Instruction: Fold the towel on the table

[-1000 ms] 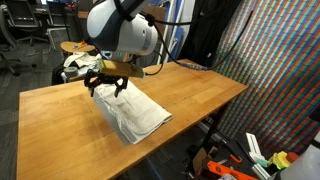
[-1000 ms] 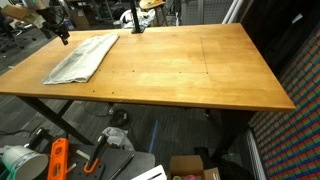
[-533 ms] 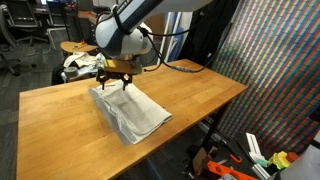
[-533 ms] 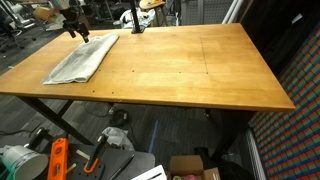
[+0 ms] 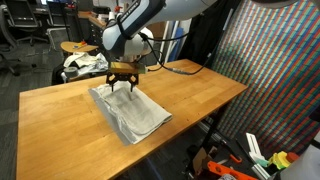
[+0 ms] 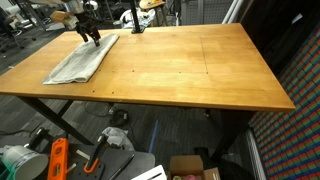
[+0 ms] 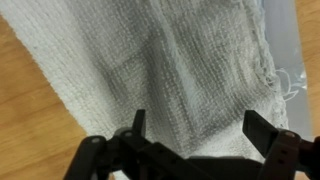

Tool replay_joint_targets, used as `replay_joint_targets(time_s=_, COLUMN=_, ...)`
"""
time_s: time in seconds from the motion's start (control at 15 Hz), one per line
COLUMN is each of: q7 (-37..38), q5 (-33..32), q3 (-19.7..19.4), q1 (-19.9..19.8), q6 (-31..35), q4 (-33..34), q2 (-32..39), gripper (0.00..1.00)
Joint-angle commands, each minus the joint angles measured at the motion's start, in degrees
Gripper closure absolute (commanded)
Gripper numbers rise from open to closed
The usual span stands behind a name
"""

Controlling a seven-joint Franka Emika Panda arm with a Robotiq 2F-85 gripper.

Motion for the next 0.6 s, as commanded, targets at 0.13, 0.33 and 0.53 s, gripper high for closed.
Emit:
replay_joint_targets(time_s=0.13, q7=-1.07, q5=2.11, q3=0.85, q1=-2.91, q6=-5.29, q4=5.48, q2=3.75, gripper=0.00)
replay_joint_targets(time_s=0.33, q7=-2.13, q5=3.78, q3=1.36, q1=-4.62, q6=-6.53, q4=6.06, q2=4.26, gripper=0.00)
replay_joint_targets(time_s=0.53, q7=-2.94, q5=5.33, q3=1.47, q1=-6.01, q6=-6.93, q4=6.49, q2=4.54, gripper=0.00)
